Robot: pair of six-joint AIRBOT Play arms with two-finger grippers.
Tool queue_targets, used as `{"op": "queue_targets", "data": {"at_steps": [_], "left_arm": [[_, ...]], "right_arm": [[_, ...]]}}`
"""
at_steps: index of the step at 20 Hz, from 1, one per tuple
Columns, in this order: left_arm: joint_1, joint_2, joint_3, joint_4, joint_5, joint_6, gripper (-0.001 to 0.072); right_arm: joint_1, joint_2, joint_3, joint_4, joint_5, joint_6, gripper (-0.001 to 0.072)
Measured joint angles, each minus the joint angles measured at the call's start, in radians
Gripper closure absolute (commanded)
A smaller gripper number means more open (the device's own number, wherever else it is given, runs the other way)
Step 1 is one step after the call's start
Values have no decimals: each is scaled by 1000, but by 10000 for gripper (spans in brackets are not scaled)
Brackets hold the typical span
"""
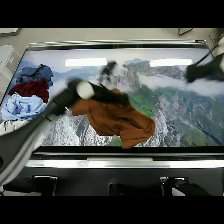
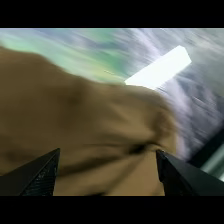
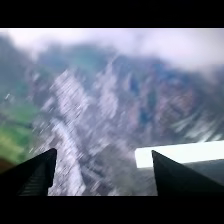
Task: Fold the clothes and pants, and hang the long-sleeved shirts on hangers.
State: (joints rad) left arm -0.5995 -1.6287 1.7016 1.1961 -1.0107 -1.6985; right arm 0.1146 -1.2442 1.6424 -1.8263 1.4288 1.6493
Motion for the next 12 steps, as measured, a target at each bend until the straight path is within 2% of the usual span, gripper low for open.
{"op": "queue_targets", "data": {"at_steps": [4, 6, 9, 12], "left_arm": [[342, -16, 43, 38, -211, 15, -6], [488, -23, -18, 34, -282, 18, -5], [645, -28, -163, -17, -301, 37, -5], [715, -34, -299, -94, -230, 69, -5]], "right_arm": [[2, -58, -229, 432, 110, -62, 33], [2, -59, -362, 569, 122, -82, 25], [2, -51, -537, 678, 109, -98, 14], [2, -49, -649, 735, 71, -106, 14]]}}
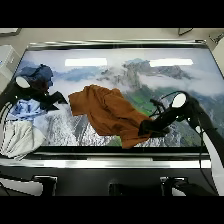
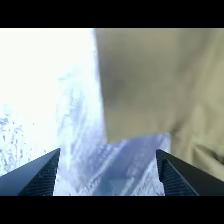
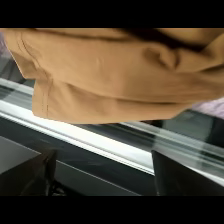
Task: Fold the clothes and pants, and hang the long-sleeved shirts on hangers.
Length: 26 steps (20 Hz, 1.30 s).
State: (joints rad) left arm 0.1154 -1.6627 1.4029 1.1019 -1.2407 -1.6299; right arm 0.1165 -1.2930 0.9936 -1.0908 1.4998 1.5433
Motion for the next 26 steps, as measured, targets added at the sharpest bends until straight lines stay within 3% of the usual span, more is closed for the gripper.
{"op": "queue_targets", "data": {"at_steps": [6, 8, 9, 10, 11, 12, 21, 24, 25, 26], "left_arm": [[-15, -58, -117, -187, 159, 86, 2], [-38, -72, -126, -224, 203, 93, 121], [-50, -79, -129, -237, 229, 92, 133], [-61, -83, -131, -242, 251, 85, 306], [-70, -87, -134, -241, 280, 82, 644], [-77, -92, -136, -231, 299, 74, 686], [-96, -28, -134, -245, 333, 60, 686], [-97, 1, -134, -245, 319, 70, 686], [-97, 10, -134, -245, 302, 77, 686], [-98, 18, -134, -245, 294, 79, 686]], "right_arm": [[0, 1, -79, 53, -52, -6, 14], [0, 1, -85, 55, -69, -7, 13], [0, 1, -88, 55, -85, -6, 13], [0, 1, -91, 58, -100, -6, 13], [0, 1, -95, 65, -114, -2, 13], [1, 1, -100, 76, -127, 1, 13], [222, -59, -188, 164, -314, 33, 18], [267, -89, -194, 177, -360, 80, 57], [274, -97, -194, 184, -368, 93, 181], [280, -108, -195, 192, -382, 105, 384]]}}
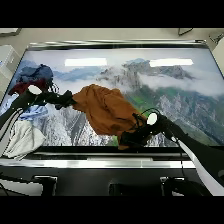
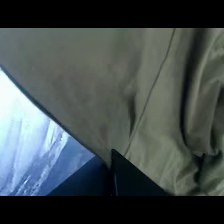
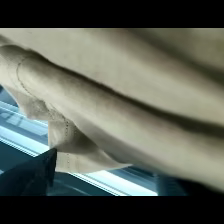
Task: Fold the clothes and pants, and hang the long-sleeved shirts on hangers.
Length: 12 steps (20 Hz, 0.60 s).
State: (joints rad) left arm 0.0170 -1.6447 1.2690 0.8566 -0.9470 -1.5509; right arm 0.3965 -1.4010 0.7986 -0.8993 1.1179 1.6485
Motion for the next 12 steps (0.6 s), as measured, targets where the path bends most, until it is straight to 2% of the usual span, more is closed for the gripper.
{"op": "queue_targets", "data": {"at_steps": [1, 7, 12], "left_arm": [[0, 8, 0, 0, -7, 5, 686], [0, 93, 7, 1, -41, 58, 688], [17, 287, 135, 1, 5, 144, 688]], "right_arm": [[3, -10, -2, -6, -13, 8, 647], [2, 1, 45, -27, -27, 21, 665], [-133, 191, 303, -203, 26, 28, 664]]}}
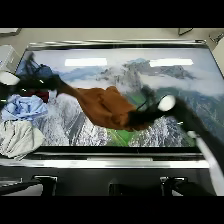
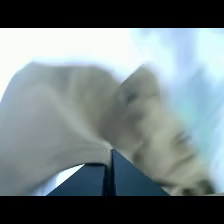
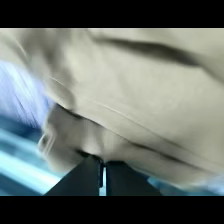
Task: Fold the clothes and pants, and hang the long-sleeved shirts on hangers.
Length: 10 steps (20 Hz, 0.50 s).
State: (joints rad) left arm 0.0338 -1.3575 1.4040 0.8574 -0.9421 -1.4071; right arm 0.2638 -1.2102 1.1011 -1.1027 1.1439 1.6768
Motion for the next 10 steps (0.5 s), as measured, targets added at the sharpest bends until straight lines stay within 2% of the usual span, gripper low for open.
{"op": "queue_targets", "data": {"at_steps": [6, 10], "left_arm": [[12, 336, 253, -3, 180, 39, 688], [14, 516, 304, 57, 208, 40, 688]], "right_arm": [[-233, 292, 439, -300, 5, -17, 662], [-304, 425, 538, -403, 51, -20, 661]]}}
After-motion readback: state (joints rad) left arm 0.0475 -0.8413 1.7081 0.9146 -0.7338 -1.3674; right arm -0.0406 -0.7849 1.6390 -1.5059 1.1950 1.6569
